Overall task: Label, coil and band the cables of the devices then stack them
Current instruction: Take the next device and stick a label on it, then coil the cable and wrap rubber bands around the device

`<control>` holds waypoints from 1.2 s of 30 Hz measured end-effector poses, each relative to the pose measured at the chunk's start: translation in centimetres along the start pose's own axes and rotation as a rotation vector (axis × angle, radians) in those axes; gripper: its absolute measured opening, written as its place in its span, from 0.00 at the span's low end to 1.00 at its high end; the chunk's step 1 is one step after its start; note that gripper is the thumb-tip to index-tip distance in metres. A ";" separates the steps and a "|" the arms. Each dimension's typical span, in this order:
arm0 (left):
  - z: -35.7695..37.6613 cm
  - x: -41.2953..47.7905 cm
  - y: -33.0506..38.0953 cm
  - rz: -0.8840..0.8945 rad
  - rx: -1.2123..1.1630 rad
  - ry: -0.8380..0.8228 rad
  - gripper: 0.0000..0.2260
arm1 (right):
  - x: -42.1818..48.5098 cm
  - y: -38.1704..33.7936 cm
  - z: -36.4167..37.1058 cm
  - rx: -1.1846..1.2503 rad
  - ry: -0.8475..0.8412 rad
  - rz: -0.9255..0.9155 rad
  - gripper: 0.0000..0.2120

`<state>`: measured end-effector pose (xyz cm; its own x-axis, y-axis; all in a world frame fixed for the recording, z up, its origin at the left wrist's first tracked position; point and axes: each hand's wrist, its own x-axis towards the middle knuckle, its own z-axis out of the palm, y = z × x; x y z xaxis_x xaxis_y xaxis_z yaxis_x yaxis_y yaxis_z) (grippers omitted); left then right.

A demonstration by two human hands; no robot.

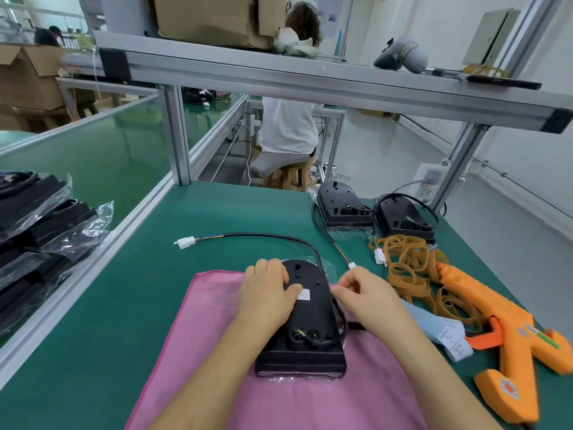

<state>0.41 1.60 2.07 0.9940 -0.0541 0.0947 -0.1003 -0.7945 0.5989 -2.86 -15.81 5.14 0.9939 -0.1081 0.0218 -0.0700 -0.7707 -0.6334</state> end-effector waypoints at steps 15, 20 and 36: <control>-1.4 -5.7 -2.3 -0.251 0.054 -0.215 0.26 | -5.9 2.0 2.4 0.632 -0.099 0.250 0.07; -2.4 -5.9 -2.1 -0.269 -0.409 -0.243 0.14 | -6.5 1.4 3.6 0.877 -0.050 0.240 0.04; -2.4 -5.9 -2.0 -0.309 -1.083 -0.151 0.10 | -4.6 -0.6 0.8 0.783 0.003 -0.038 0.09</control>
<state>-5.38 5.01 2.25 0.9703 -0.0771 -0.2291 0.2385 0.1502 0.9594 -7.34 -14.31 4.81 0.9941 -0.0927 0.0561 0.0460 -0.1071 -0.9932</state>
